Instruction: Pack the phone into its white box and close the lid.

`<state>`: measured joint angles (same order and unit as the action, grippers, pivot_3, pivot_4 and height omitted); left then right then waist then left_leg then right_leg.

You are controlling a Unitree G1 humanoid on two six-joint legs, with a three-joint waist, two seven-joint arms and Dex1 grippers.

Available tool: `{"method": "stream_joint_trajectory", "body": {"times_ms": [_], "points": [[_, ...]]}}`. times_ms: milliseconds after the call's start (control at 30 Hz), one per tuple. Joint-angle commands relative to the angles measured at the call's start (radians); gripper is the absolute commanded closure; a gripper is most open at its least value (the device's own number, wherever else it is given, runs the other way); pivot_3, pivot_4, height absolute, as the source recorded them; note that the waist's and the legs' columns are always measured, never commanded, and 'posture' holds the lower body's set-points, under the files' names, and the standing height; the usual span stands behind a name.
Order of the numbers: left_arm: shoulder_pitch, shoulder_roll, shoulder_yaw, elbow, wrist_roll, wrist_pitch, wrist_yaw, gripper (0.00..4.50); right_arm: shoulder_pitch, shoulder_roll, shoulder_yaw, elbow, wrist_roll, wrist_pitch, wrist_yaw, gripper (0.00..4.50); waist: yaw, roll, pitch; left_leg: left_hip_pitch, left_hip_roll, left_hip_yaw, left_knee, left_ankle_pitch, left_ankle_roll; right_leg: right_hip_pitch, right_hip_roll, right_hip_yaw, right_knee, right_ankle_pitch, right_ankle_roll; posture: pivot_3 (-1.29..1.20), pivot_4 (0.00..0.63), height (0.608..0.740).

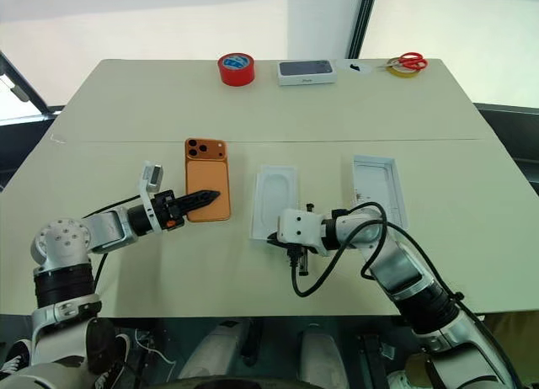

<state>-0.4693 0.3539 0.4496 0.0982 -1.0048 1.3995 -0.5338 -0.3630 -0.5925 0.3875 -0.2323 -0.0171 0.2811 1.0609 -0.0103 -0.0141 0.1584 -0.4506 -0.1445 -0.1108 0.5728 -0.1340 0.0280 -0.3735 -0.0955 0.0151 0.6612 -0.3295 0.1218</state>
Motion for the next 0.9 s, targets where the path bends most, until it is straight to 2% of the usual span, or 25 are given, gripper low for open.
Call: {"method": "stream_joint_trajectory", "body": {"times_ms": [33, 100, 200, 433, 533, 700, 900], "points": [[-0.038, -0.005, 0.008, -0.011, -0.039, -0.012, -0.006, 4.5, -0.025, 0.024, 0.018, -0.039, 0.0, 0.002, -0.012, 4.44, 0.0, 0.0, 0.0, 0.0, 0.0, 0.0, 0.0, 0.0, 0.0, 0.0, 0.0, 0.0, 0.0, 0.0, 0.0, 0.0, 0.15, 0.736], [-0.046, -0.009, 0.005, 0.001, -0.038, -0.006, 0.0, 4.5, -0.03, 0.035, 0.014, -0.046, 0.025, 0.043, -0.006, 4.44, 0.0, 0.0, 0.0, 0.0, 0.0, 0.0, 0.0, 0.0, 0.0, 0.0, 0.0, 0.0, 0.0, 0.0, 0.0, 0.0, 0.15, 0.736], [-0.048, -0.018, -0.003, 0.006, -0.039, -0.003, 0.002, 4.5, -0.034, 0.036, -0.001, -0.053, 0.054, 0.064, 0.006, 3.57, 0.0, 0.0, 0.0, 0.0, 0.0, 0.0, 0.0, 0.0, 0.0, 0.0, 0.0, 0.0, 0.0, 0.0, 0.001, 0.0, 0.15, 0.736], [-0.036, -0.053, -0.022, -0.002, -0.041, 0.006, 0.012, 4.5, -0.056, 0.012, -0.124, -0.123, 0.176, 0.117, 0.006, 0.03, 0.001, 0.0, 0.0, 0.0, 0.0, 0.0, 0.0, 0.0, 0.0, 0.0, 0.0, 0.0, 0.0, 0.0, 0.001, 0.0, 0.15, 0.736], [-0.036, -0.094, -0.041, 0.003, -0.037, 0.014, 0.033, 4.5, -0.053, -0.056, -0.215, -0.056, 0.19, 0.092, 0.01, 0.03, 0.006, 0.0, 0.0, -0.001, 0.0, 0.0, 0.001, 0.0, 0.0, 0.0, 0.0, 0.0, 0.0, 0.0, 0.001, 0.0, 0.15, 0.736], [-0.054, -0.181, -0.034, 0.037, -0.053, 0.068, 0.096, 4.5, -0.019, -0.167, -0.273, 0.107, 0.161, -0.02, 0.027, 0.03, 0.02, -0.001, 0.001, -0.002, 0.0, 0.0, 0.002, -0.001, 0.001, 0.0, 0.0, -0.001, -0.002, 0.0, 0.001, 0.0, 0.15, 0.736], [-0.042, -0.219, -0.055, 0.043, -0.022, 0.072, 0.131, 4.5, -0.019, -0.183, -0.299, 0.164, 0.198, -0.083, 0.052, 0.03, 0.015, -0.001, 0.001, -0.003, 0.0, 0.0, 0.002, -0.001, 0.002, 0.0, 0.0, -0.001, -0.001, 0.001, 0.001, 0.0, 0.15, 0.736]]}}
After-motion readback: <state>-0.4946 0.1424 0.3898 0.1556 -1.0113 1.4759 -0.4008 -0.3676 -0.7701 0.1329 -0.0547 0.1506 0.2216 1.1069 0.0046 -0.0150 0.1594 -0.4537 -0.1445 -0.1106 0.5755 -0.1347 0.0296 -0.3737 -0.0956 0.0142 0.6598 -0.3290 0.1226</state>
